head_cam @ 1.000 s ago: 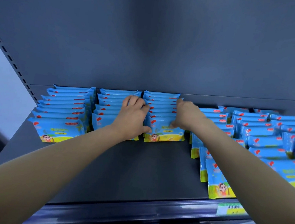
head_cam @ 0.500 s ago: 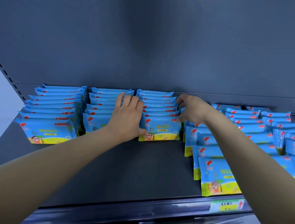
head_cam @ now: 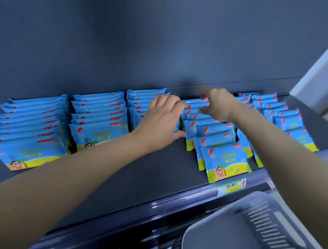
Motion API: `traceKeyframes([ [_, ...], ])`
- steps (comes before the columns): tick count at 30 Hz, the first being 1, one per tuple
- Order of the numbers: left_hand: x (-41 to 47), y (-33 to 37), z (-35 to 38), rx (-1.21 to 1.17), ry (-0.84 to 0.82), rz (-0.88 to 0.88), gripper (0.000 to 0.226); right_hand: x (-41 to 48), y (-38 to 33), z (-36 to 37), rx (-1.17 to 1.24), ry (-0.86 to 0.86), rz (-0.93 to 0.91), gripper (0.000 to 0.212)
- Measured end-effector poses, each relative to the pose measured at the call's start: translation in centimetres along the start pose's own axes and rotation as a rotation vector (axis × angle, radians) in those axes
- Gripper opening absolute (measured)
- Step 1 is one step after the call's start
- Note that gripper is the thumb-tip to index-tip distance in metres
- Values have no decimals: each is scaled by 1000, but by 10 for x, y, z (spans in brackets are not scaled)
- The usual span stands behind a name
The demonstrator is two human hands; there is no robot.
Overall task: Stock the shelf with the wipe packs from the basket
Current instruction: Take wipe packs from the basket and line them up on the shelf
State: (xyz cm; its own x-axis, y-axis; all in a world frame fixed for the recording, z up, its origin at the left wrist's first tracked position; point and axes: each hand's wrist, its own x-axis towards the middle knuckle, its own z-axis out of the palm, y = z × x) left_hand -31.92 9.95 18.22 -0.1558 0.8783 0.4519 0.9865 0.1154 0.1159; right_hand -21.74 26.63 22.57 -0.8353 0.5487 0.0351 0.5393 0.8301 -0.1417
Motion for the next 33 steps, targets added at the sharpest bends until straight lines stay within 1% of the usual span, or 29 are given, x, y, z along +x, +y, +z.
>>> traceKeyframes([
  [6, 0, 26, 8, -83, -30, 134, 62, -32, 19, -6, -169, -87, 117, 52],
  [9, -1, 32, 15, -121, -42, 144, 61, -35, 26, -5, -185, -115, 165, 52],
  [13, -6, 38, 25, -147, -62, 141, 65, -30, 33, 1, -188, -150, 167, 54],
  [16, -1, 40, 32, -169, -104, 108, 67, -23, 39, 5, -174, -168, 132, 55],
  [20, 12, 56, 49, -219, -235, 37, 75, -17, 54, 10, -151, -169, 65, 55],
  [24, 19, 78, 67, -136, -352, -66, 98, -17, 76, 5, -130, -157, -43, 60],
  [26, 21, 86, 75, -73, -386, -126, 104, -21, 91, 4, -111, -150, -107, 63],
  [30, 26, 95, 84, -43, -403, -217, 107, -14, 108, 2, -99, -160, -205, 64],
  [33, 30, 101, 86, -30, -479, -274, 108, 0, 107, 6, -64, -215, -249, 68],
])
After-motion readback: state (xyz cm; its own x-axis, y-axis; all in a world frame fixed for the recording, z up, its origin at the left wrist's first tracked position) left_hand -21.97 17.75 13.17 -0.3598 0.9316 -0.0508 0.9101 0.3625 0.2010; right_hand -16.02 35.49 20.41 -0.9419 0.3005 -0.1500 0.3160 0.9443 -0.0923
